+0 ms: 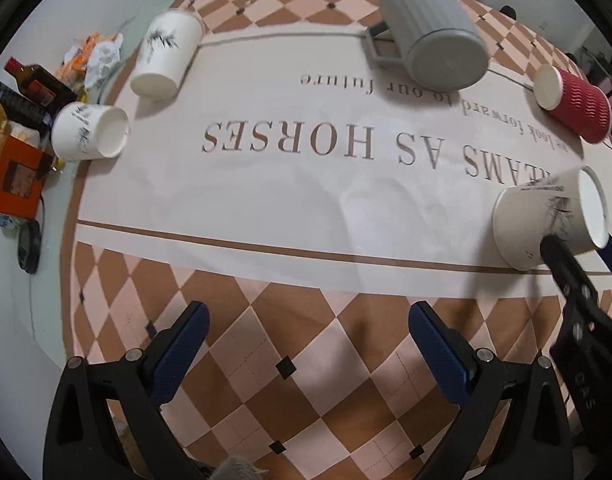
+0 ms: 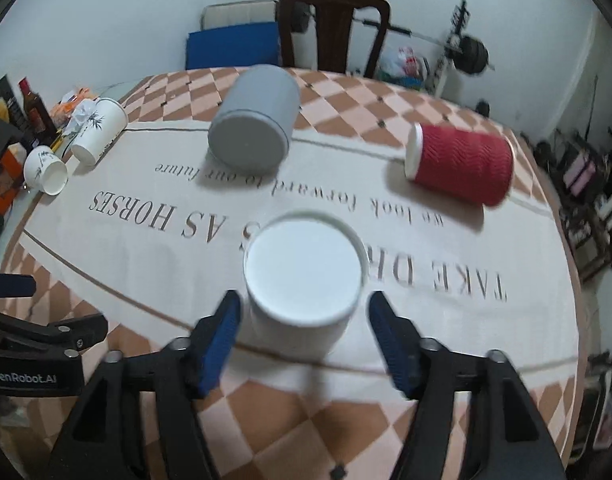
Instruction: Flip cup upside down
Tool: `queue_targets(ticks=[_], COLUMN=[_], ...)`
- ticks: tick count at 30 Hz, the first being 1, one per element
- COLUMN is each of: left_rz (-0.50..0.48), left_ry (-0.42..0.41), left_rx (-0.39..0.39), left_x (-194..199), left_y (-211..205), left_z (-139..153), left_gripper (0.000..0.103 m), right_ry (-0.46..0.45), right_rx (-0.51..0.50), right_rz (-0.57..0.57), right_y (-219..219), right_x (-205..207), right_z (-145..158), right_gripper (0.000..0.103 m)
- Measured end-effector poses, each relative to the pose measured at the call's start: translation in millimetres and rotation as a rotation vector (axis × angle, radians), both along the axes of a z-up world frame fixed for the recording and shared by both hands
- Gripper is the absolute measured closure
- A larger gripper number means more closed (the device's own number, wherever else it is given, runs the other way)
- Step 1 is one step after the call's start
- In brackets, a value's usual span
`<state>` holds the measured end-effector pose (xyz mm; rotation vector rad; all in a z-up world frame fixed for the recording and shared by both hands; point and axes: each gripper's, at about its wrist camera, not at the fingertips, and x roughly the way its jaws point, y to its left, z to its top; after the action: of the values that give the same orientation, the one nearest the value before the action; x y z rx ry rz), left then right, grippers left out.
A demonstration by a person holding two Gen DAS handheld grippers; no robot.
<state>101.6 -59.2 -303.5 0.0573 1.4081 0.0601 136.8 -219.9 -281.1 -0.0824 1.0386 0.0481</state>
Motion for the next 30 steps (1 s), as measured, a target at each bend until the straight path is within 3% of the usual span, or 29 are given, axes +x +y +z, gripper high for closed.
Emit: queue_targets(ticks=[1, 6, 10, 15, 22, 30], left_rz=[-0.008, -0.059, -0.089, -0.124, -0.169, -0.172], left_ry=[-0.015, -0.089, -0.143, -0.225, -0.364, -0.448], left_rx=[0.004, 0.010, -0.015, -0.063, -0.108, -0.117], left_x=[-3.2, -20.7, -38.9, -57.4, -104.8, -145.2], left_y=[-2.5, -9.7, -15.1, -12.9, -11.8, -7.0], left_z=[5.4, 41.7, 80.3, 135.2, 222.9, 279.2], left_gripper=[0.001, 0.001, 0.000, 0.000, 0.000, 0.000], right_ry=[-0.001, 0.003, -0.013, -0.060, -0.087, -0.140], right_rx=[-0.002, -0.008, -0.062, -0.047, -0.054, -0.083], right_rz=[-0.011, -0.078, -0.143, -0.229, -0.319, -0.342], right_y=[-1.0, -8.6, -15.0, -24.9, -32.1, -25.7], right_x=[-2.5, -26.9, -50.6, -93.2, -152.1, -207.2], right_z=[2.2, 37.7, 80.7, 149.1, 221.5, 288.1], right_gripper=[0.017, 0.003, 0.002, 0.002, 0.002, 0.001])
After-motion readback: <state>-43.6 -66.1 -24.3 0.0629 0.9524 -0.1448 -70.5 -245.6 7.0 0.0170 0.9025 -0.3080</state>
